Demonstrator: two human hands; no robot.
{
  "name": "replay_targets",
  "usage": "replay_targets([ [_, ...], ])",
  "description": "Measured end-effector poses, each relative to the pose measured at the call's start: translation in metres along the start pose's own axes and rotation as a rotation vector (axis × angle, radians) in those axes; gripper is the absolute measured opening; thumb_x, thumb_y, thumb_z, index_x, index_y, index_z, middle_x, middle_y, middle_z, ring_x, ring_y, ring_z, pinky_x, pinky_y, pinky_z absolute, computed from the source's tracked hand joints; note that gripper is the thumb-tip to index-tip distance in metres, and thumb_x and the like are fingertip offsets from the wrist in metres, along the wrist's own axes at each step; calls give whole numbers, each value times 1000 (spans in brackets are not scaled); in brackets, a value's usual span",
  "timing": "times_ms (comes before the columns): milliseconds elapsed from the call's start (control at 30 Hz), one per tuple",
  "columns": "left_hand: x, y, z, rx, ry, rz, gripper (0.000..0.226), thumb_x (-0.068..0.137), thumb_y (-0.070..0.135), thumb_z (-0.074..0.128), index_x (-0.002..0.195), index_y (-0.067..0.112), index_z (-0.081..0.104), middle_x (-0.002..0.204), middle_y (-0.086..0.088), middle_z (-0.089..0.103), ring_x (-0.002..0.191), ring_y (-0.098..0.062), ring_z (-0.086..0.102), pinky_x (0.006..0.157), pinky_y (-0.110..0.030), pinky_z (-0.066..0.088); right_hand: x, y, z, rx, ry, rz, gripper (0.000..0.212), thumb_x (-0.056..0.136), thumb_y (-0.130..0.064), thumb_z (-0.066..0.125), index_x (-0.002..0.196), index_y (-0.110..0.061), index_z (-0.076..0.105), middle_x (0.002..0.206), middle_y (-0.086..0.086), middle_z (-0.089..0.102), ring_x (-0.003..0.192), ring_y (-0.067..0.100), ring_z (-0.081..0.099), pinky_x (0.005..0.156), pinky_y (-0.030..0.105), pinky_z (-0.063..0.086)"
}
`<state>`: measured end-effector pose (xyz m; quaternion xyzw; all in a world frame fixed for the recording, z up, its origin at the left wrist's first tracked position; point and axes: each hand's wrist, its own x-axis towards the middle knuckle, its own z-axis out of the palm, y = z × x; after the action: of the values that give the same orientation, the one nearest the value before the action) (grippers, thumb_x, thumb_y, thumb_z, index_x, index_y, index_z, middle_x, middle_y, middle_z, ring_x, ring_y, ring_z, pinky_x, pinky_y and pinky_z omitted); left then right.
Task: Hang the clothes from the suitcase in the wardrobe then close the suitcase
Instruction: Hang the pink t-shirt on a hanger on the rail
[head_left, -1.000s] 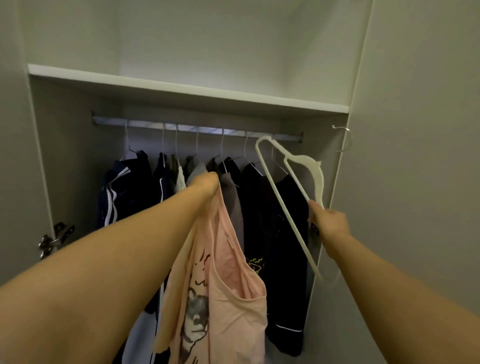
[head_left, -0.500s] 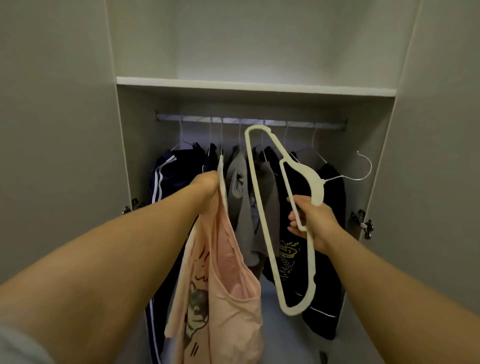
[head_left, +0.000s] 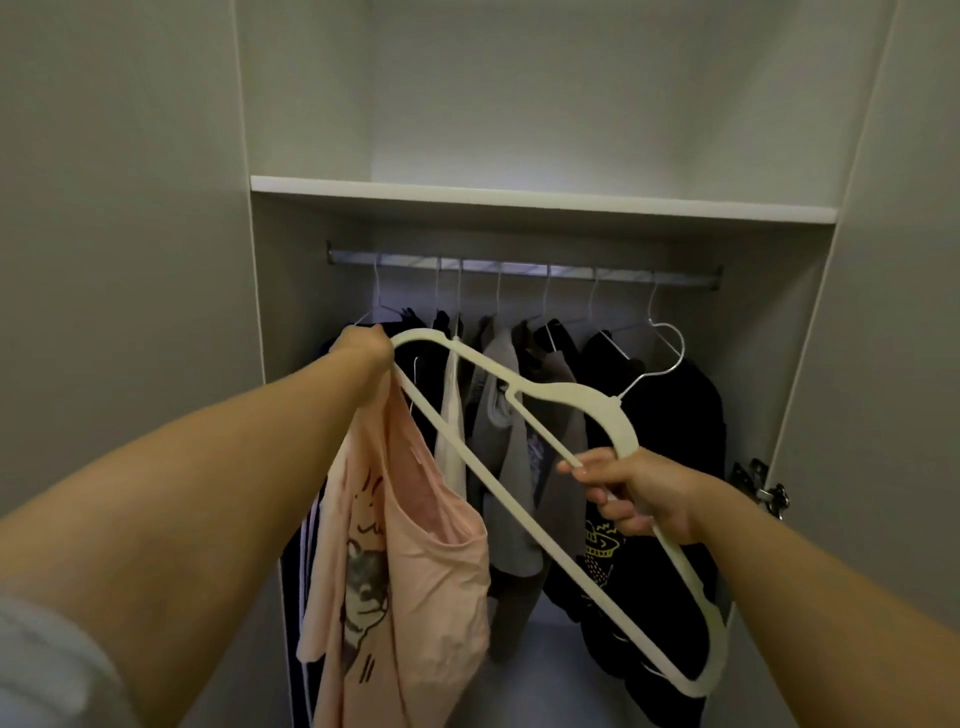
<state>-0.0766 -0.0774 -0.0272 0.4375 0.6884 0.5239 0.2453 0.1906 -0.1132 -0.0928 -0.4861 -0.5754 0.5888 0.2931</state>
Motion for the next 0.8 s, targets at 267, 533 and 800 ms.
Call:
replay_targets([
  [267,10,-7,-3,196,205,133,36,102,28,36,119,-1,47,122,-25,53,110,-41,52,85,-40,42,11,-16,1,-117,-20,7,10,91,-13,54,91,-13,63,49,-4,44,34,3,28,31,13,17],
  [533,4,2,7,248,157,226,31,99,31,43,111,5,53,113,-17,59,88,-29,53,69,-32,37,21,-24,12,-233,-4,-4,11,91,-15,56,85,-15,65,50,-4,43,35,4,27,36,15,15],
  [800,5,1,-10,287,337,247,28,99,32,43,106,7,56,111,-18,60,101,-36,57,76,-37,42,20,-24,11,-232,-103,0,14,92,-14,56,82,-15,66,49,-4,44,34,3,28,35,13,15],
])
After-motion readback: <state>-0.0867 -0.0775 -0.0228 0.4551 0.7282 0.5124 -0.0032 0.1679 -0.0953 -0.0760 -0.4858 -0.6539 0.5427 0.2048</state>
